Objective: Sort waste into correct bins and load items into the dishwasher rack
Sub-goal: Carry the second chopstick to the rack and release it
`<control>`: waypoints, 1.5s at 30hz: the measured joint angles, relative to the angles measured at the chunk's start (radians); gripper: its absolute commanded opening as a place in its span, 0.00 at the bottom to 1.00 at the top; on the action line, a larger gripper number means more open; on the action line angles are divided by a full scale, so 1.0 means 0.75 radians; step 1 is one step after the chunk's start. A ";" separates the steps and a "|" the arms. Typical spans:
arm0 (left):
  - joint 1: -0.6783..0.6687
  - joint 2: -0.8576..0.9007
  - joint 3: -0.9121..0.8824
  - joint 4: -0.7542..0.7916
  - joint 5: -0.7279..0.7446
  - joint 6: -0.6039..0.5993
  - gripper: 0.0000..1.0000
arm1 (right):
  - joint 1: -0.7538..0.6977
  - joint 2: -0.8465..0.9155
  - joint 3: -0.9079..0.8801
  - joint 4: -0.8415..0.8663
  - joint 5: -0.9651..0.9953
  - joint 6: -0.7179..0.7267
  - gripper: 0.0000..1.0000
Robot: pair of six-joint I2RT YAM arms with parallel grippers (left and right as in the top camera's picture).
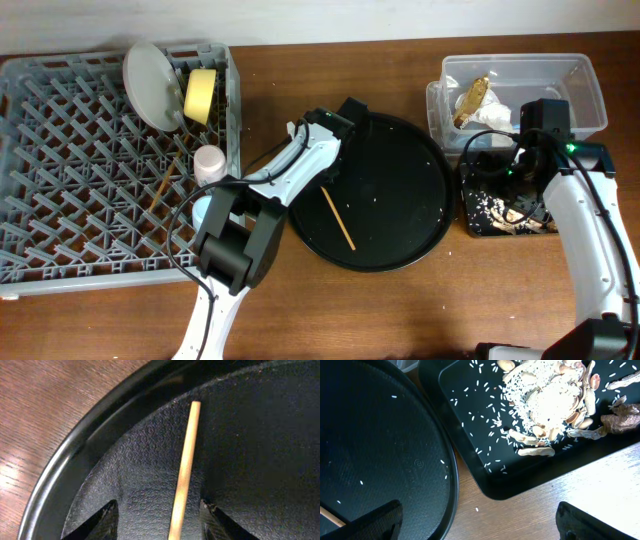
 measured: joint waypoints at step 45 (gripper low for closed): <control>0.796 -0.494 0.252 -0.591 -0.031 1.365 0.01 | 0.000 0.000 0.000 0.000 0.000 0.001 0.99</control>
